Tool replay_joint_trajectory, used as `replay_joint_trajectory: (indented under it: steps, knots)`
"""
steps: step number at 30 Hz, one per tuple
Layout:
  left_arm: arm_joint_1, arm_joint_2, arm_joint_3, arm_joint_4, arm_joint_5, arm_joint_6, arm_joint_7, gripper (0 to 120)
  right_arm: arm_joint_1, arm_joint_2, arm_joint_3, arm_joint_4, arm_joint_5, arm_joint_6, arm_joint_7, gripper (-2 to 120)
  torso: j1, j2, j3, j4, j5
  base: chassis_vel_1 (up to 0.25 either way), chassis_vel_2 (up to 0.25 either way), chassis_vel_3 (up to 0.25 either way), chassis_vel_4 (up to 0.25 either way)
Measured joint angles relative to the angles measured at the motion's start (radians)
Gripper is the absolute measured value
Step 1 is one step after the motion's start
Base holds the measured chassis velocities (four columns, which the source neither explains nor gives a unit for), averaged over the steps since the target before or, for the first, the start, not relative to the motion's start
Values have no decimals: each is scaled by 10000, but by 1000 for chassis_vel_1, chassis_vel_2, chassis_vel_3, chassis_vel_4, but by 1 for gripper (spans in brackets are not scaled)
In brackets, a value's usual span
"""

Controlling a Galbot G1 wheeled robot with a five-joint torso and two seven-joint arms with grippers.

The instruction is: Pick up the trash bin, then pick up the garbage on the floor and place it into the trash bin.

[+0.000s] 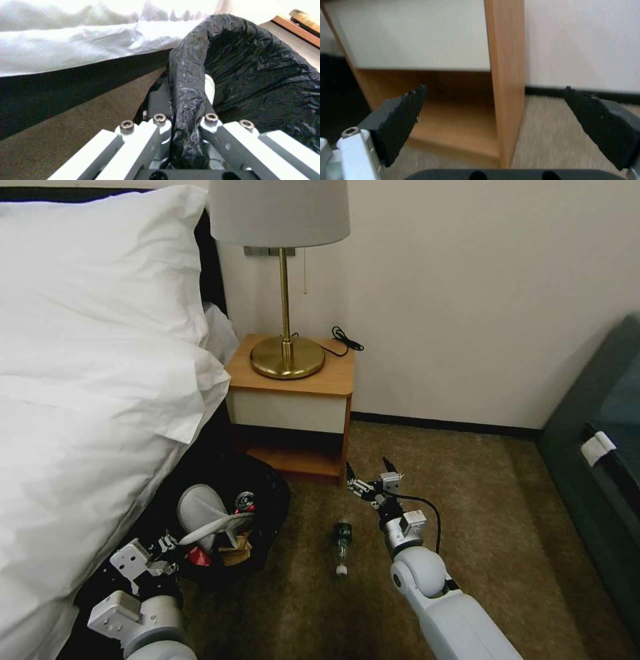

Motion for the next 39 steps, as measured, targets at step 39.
replay_joint_trajectory:
  steps: [39]
  knots:
    - [91,-39,124,-174,52,23,-7,4,1760,1555,-264,-2857,1474,-8325,1227,100,-5,0,-2,0,0,4,-4,-5,3]
